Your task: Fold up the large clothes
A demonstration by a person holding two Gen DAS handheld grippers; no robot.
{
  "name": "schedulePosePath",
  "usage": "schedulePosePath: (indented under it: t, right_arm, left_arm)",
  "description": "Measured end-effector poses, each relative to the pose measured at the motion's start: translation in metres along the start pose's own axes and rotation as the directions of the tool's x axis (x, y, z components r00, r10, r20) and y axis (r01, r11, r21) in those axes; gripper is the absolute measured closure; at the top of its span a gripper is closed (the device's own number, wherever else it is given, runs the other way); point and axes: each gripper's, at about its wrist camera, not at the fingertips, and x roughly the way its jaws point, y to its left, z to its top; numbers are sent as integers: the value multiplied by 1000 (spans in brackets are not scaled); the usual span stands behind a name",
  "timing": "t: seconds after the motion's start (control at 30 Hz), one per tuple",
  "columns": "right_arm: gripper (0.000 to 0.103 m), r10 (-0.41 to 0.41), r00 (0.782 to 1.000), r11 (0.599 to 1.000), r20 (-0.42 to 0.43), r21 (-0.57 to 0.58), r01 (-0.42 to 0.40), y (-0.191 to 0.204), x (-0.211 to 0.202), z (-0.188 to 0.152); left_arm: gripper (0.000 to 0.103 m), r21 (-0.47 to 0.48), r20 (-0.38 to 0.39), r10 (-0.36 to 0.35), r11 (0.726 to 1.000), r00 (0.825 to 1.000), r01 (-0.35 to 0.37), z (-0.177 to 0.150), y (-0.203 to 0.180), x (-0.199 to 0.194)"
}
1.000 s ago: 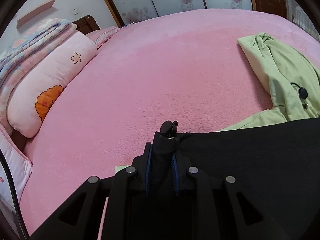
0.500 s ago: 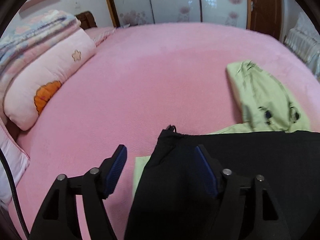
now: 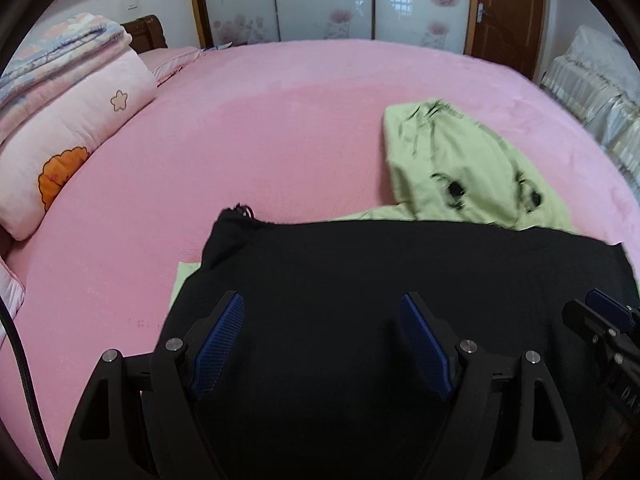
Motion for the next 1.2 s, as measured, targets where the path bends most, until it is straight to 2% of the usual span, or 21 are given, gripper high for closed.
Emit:
schedulePosePath:
  t: [0.1, 0.17, 0.27, 0.33, 0.37, 0.4, 0.47, 0.53, 0.57, 0.7, 0.83, 1.03, 1.2]
  right_arm:
    - [58, -53, 998, 999, -14, -5, 53, -11, 25, 0]
    - [59, -76, 997, 996, -15, 35, 76, -36, 30, 5]
    - [59, -182, 983, 979, -17, 88, 183, -87, 31, 11]
    - [59, -295, 955, 947, -26, 126, 295, -133, 25, 9]
    - [59, -330, 943, 934, -31, 135, 331, -146, 25, 8]
    - [59, -372, 928, 916, -36, 148, 373, -168, 21, 4]
    - [58, -432, 899, 881, -66, 182, 437, -206, 16, -8]
    - [59, -359, 932, 893, -58, 270, 361, -233, 5, -17]
    - [59, -356, 933, 892, -54, 278, 356, -237, 1, -18]
    - [58, -422, 904, 878, -64, 218, 425, -217, -4, -13]
    - [58, -345, 937, 904, -44, 252, 345, -204, -28, -8]
    - [58, -266, 964, 944, -1, 205, 260, -149, -89, -15]
    - [56, -113, 993, 978, 45, 180, 103, -83, -126, -37]
  left_arm:
    - [24, -3, -42, 69, 998, 997, -69, 4, 8, 33]
    - [24, -22, -49, 89, 996, 995, -91, 8, 20, 47]
    - [23, -69, -67, 130, 989, 989, -135, 13, 45, 65]
    - [16, -82, -72, 142, 986, 987, -148, 15, 59, 72]
    - [11, -95, -77, 148, 983, 986, -155, 15, 65, 74]
    - [9, -114, -85, 144, 982, 986, -153, 15, 72, 77]
    - [9, -169, -100, 86, 980, 991, -102, 14, 82, 81]
    - [9, -179, -101, 75, 979, 992, -92, 13, 83, 82]
    - [9, -174, -99, 83, 980, 992, -99, 13, 82, 82]
    - [9, -123, -98, 130, 982, 987, -141, 12, 73, 73]
    - [9, -85, -73, 103, 990, 992, -109, 14, 63, 37]
    - [9, 25, -9, 84, 996, 996, -84, 2, 41, -50]
    - [9, 17, 32, -42, 999, 999, 41, -38, 21, -118]
